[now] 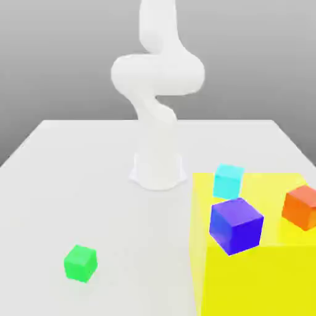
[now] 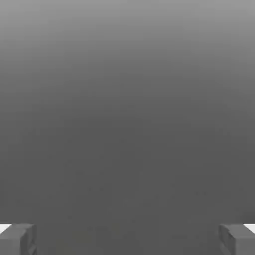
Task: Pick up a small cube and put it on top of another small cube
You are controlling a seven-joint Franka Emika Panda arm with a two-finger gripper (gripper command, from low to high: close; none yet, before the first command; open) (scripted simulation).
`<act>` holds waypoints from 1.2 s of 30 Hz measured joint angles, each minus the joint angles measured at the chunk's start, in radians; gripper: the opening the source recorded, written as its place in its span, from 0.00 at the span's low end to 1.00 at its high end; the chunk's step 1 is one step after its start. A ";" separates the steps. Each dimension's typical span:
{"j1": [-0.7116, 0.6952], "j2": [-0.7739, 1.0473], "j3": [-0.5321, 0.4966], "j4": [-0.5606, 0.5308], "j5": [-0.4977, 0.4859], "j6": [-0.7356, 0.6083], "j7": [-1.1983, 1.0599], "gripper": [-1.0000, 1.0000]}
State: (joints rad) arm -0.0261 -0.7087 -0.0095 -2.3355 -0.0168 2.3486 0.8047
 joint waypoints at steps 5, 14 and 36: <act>-0.049 0.187 -0.030 -0.073 -0.031 0.099 0.007 0.50; -0.121 0.513 -0.109 -0.200 -0.044 0.273 -0.010 0.50; -0.284 1.054 -0.056 -0.287 0.143 0.617 -0.175 0.00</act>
State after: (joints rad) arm -0.3105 0.3451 -0.0657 -2.6225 0.1266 2.9652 0.6298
